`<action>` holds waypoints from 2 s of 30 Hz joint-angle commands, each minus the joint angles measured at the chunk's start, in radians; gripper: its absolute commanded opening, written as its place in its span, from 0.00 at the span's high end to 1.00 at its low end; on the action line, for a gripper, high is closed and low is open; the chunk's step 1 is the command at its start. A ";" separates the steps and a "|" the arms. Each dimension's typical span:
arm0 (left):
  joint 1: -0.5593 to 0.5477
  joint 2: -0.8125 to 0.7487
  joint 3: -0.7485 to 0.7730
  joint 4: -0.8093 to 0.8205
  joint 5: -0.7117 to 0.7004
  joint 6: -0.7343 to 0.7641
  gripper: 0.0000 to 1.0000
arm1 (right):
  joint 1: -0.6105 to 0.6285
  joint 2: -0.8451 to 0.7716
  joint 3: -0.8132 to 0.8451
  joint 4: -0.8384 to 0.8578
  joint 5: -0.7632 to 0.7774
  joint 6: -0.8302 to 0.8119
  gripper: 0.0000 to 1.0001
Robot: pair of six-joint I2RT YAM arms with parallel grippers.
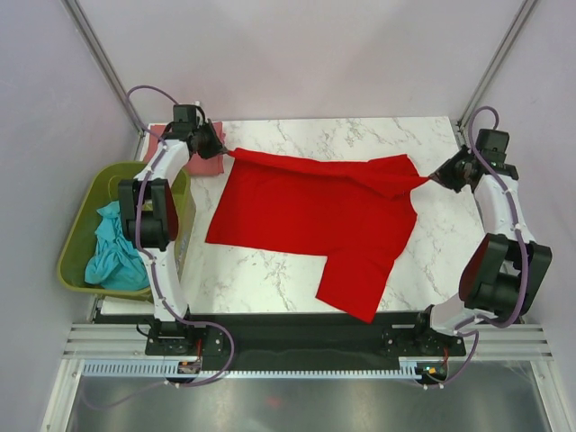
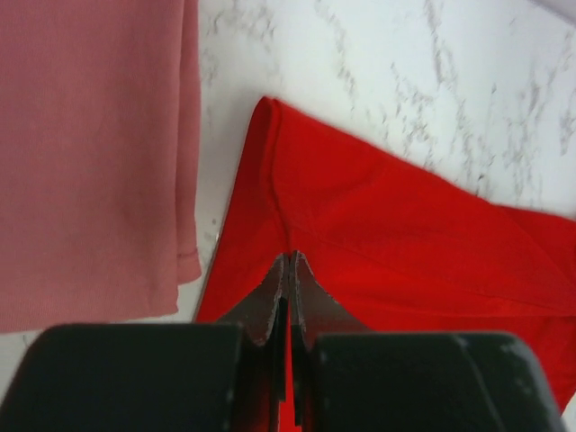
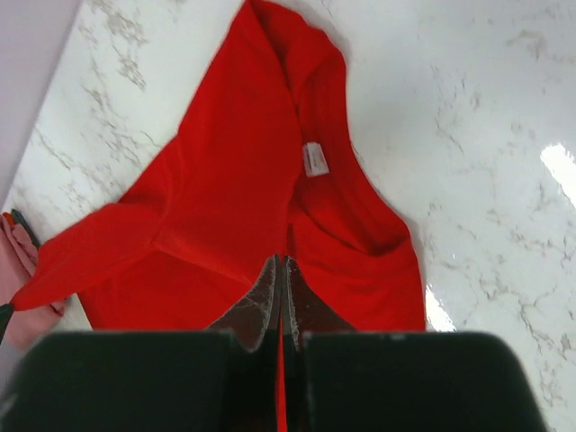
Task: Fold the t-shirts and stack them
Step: Fold the tshirt
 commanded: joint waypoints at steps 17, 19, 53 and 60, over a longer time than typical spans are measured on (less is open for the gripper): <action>0.004 0.016 -0.092 -0.079 -0.062 0.137 0.98 | -0.011 -0.141 -0.293 -0.014 0.019 -0.051 1.00; 0.004 0.018 -0.099 -0.078 -0.071 0.139 0.98 | -0.011 -0.143 -0.307 -0.011 0.017 -0.048 1.00; -0.122 -0.182 -0.255 -0.119 0.037 0.017 0.61 | -0.011 0.064 -0.273 0.102 0.017 -0.136 0.49; -0.205 -0.300 -0.310 -0.118 0.041 -0.025 0.59 | -0.011 0.136 -0.320 0.164 0.023 -0.176 0.48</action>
